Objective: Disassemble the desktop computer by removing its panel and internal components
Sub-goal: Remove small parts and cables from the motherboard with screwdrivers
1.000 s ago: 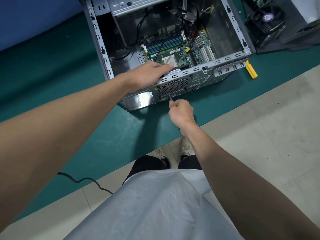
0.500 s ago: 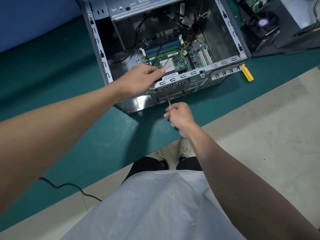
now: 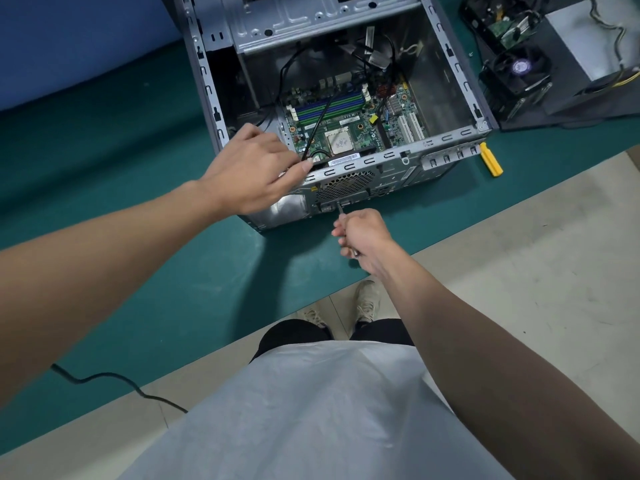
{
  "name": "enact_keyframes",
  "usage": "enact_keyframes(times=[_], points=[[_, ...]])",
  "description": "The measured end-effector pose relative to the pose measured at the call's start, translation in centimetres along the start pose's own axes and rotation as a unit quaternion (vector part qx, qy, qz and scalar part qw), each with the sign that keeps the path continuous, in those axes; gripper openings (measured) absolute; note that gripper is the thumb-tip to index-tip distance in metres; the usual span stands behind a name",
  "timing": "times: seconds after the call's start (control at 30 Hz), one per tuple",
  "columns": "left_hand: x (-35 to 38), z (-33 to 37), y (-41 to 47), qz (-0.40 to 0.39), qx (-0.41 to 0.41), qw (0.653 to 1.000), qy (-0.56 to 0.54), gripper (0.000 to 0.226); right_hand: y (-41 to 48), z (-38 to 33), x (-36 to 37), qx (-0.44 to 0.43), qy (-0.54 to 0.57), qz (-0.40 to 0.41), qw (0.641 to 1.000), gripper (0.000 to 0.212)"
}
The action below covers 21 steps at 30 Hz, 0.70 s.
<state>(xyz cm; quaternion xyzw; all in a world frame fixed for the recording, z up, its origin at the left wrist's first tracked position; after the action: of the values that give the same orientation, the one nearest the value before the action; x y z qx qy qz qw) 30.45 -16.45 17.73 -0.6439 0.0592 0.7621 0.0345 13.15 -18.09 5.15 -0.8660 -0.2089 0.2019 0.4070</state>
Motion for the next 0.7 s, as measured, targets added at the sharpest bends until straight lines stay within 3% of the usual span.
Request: enact_keyframes(times=[0.27,0.53,0.7], points=[[0.0,-3.7,-2.0,-0.019,-0.012,0.999,0.041,0.066,0.4,0.2,0.4,-0.005,0.003,0.013,1.0,0.022],[0.5,-3.6,-1.8,-0.043,-0.018,0.997,0.055,0.07,0.4,0.1,0.4,-0.017,-0.033,0.019,0.999,0.011],[0.4,-3.6,-1.8,-0.041,-0.012,0.998,0.056,0.072,0.6,-0.3,0.3,-0.004,-0.035,0.042,0.998,0.016]])
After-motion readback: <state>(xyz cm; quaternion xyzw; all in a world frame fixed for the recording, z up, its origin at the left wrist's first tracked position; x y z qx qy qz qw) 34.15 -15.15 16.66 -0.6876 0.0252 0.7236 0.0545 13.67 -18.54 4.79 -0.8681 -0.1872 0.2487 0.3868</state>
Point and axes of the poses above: each hand's wrist, its own y-axis towards the middle knuckle, its own x-axis out of the palm, z = x × y, the point moved 7 cm from there along y, towards the middle knuckle, and after that the axes turned 4 degrees about -y, right-handed, at the moved point
